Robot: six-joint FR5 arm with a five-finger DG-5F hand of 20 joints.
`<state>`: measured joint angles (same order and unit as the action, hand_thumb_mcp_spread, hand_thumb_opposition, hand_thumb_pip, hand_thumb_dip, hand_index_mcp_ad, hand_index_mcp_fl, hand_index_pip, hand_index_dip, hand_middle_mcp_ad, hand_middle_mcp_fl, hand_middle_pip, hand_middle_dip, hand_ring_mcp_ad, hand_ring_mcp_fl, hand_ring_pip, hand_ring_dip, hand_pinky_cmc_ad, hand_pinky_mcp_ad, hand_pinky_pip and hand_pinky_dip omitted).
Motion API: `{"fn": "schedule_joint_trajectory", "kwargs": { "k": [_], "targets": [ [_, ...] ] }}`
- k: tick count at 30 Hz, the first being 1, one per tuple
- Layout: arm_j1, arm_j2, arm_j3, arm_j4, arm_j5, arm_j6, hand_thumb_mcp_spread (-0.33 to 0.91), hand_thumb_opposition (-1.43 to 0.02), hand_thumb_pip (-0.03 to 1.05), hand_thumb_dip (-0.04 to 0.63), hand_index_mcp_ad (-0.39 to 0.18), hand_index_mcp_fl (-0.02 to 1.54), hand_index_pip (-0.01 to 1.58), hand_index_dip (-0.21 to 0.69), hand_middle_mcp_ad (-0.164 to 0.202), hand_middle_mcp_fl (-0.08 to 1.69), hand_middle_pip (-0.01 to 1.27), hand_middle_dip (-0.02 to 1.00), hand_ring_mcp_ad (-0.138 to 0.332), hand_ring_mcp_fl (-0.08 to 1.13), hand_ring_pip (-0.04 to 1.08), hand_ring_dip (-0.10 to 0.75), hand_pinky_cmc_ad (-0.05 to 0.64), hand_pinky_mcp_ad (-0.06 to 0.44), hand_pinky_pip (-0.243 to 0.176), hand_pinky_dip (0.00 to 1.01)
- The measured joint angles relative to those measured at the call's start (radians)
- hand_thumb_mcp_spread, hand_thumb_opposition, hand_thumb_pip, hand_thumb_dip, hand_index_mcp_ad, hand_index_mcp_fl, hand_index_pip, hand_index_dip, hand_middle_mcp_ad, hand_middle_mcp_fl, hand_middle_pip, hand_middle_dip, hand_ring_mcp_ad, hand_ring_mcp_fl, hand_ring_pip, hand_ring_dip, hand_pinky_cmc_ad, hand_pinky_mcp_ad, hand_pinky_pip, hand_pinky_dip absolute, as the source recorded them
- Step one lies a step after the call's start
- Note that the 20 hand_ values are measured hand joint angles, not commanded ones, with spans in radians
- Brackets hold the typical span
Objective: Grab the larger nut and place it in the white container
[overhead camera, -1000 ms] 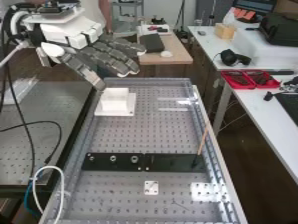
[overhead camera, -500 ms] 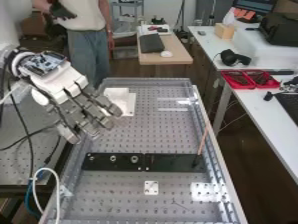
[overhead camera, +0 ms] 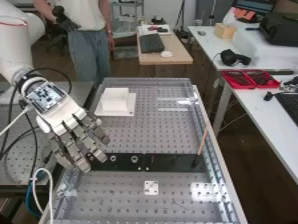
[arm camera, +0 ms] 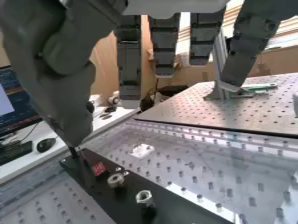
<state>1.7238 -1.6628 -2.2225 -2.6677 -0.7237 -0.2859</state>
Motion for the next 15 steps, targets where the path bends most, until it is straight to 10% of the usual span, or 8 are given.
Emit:
{"fn": "schedule_joint_trajectory", "kwargs": {
  "k": [15],
  "targets": [
    [0.042, -0.168, -0.017, 0.193, 0.138, 0.030, 0.29, -0.85, 0.72, 0.194, -0.073, 0.02, 1.52, 0.099, 0.101, 0.01, 0.12, 0.24, 0.190, 0.00, 0.12, 0.162, 0.361, 0.344, -0.089, 0.70]
  ]
}}
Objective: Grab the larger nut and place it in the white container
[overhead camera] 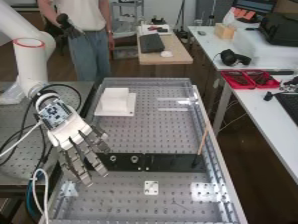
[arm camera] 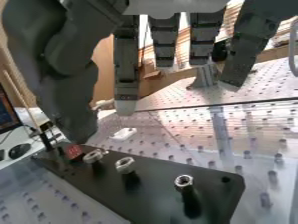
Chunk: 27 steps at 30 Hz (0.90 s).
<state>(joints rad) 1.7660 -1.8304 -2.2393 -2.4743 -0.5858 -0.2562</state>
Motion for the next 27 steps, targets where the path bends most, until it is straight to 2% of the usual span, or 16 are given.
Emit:
{"fn": "schedule_joint_trajectory", "kwargs": {
  "k": [7, 18, 27],
  "targets": [
    [-0.005, -0.037, 0.006, 0.027, 0.014, -0.004, 0.29, -0.85, 0.72, 0.194, -0.073, 0.02, 1.56, 0.112, 0.101, 0.01, 0.12, 0.24, 0.188, 0.00, 0.12, 0.162, 0.361, 0.346, -0.089, 0.70],
    [-0.038, -0.066, 0.032, 0.070, -0.062, -0.118, 0.32, -0.87, 0.72, 0.206, -0.086, 0.02, 1.57, 0.124, 0.101, 0.01, 0.13, 0.24, 0.188, 0.00, 0.15, 0.154, 0.358, 0.344, -0.089, 0.70],
    [-0.038, -0.079, 0.049, 0.063, -0.065, -0.169, 0.32, -0.87, 0.72, 0.206, -0.087, 0.02, 1.57, 0.124, 0.101, 0.01, 0.14, 0.24, 0.188, 0.00, 0.17, 0.152, 0.361, 0.344, -0.089, 0.69]
  ]
}}
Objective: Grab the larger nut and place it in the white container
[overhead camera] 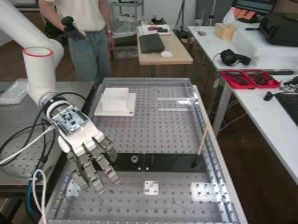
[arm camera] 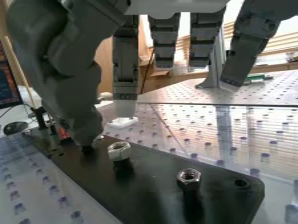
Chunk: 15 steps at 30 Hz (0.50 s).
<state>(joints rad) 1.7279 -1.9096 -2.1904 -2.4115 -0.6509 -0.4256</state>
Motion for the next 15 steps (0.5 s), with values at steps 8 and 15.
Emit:
{"fn": "schedule_joint_trajectory", "kwargs": {
  "k": [8, 15],
  "targets": [
    [0.001, -0.010, 0.016, -0.018, 0.002, -0.045, 0.31, -0.87, 0.72, 0.222, -0.087, 0.02, 1.57, 0.124, 0.101, 0.01, 0.14, 0.24, 0.187, 0.00, 0.18, 0.138, 0.358, 0.344, -0.089, 0.71],
    [-0.013, -0.018, 0.035, -0.057, -0.014, -0.033, 0.34, -0.88, 0.72, 0.253, -0.087, 0.02, 1.57, 0.124, 0.101, 0.01, 0.14, 0.24, 0.185, 0.00, 0.18, 0.138, 0.361, 0.328, -0.089, 0.71]
  ]
}}
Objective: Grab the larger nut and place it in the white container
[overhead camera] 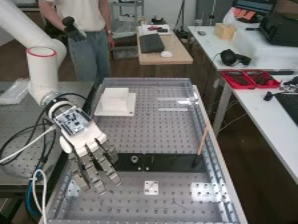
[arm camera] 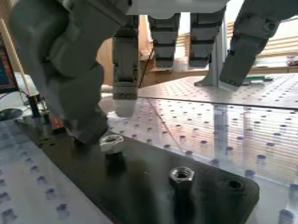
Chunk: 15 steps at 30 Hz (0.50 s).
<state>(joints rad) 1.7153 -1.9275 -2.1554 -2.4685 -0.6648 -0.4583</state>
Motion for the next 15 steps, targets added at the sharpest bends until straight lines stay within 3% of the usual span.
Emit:
{"fn": "schedule_joint_trajectory", "kwargs": {
  "k": [4, 15],
  "targets": [
    [-0.003, -0.002, 0.008, -0.028, -0.007, 0.013, 0.34, -0.89, 0.80, 0.265, -0.087, 0.02, 1.57, 0.124, 0.099, 0.01, 0.14, 0.24, 0.176, 0.00, 0.18, 0.138, 0.358, 0.328, -0.089, 0.71],
    [-0.001, -0.010, 0.012, -0.041, -0.015, 0.038, 0.34, -0.89, 0.80, 0.269, -0.087, 0.02, 1.56, 0.124, 0.099, 0.01, 0.14, 0.24, 0.176, 0.00, 0.18, 0.138, 0.358, 0.330, -0.089, 0.71]
  ]
}}
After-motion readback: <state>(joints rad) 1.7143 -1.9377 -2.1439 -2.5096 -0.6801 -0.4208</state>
